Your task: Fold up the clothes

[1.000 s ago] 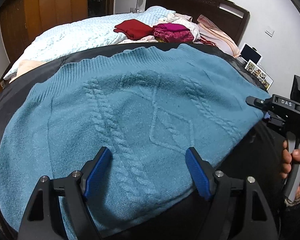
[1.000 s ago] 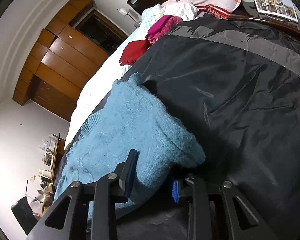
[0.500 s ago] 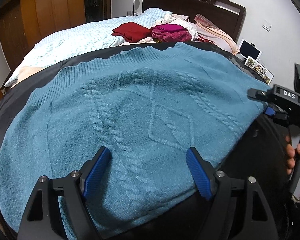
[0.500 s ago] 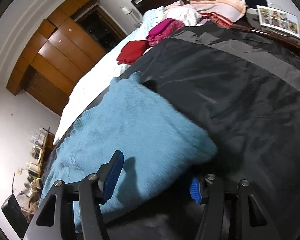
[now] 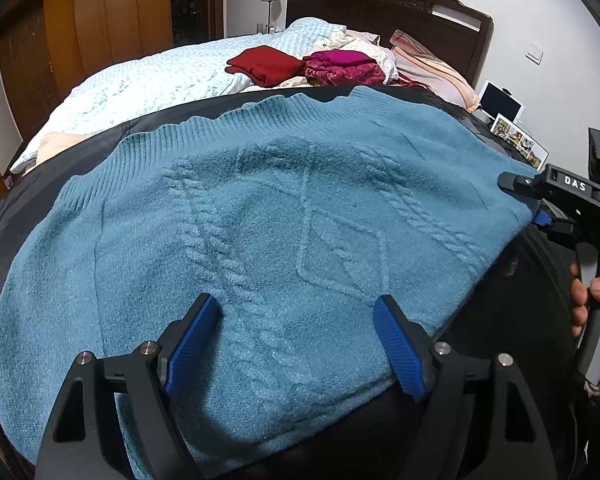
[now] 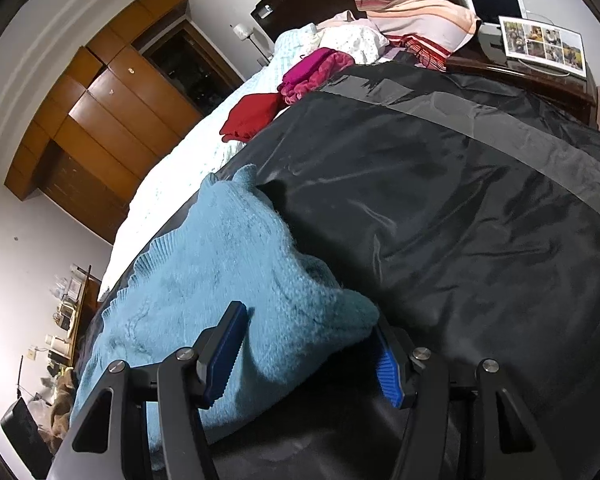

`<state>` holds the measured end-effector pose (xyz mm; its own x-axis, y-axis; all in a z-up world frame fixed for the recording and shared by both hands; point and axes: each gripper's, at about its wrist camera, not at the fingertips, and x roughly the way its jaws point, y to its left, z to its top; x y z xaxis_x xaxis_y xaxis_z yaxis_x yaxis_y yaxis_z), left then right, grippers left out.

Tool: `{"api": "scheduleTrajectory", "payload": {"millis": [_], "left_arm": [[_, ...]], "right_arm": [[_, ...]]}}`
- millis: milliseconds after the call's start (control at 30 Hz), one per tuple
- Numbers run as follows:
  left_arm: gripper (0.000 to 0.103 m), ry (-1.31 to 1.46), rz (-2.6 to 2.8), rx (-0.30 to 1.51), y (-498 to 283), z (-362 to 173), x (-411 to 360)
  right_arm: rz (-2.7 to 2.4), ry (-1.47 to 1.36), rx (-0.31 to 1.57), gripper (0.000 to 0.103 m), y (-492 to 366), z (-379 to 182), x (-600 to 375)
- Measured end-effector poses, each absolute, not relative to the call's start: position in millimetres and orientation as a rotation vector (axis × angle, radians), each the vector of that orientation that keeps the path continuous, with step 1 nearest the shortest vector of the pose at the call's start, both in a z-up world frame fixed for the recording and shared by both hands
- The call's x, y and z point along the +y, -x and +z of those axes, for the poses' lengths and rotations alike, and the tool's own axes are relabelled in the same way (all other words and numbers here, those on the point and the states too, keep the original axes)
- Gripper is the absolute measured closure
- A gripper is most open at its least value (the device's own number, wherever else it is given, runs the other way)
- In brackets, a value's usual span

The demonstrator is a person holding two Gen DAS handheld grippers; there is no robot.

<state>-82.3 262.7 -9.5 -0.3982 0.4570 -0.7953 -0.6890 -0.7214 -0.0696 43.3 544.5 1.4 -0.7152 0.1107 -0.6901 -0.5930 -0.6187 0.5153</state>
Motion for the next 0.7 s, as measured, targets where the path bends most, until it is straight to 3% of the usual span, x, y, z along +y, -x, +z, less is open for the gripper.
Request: {"api": "scheduleTrajectory", "payload": {"millis": [367,700], "left_arm": [[0.019,1.092,2.135,0.356,82,-10,262],[0.018,1.08,2.147,0.377,75,-11,269]], "right_arm": [[2.373,0.805,1.168,0.026,-18,0,547],[2.416,0.812,1.096,0.029,-8,0,542]]}}
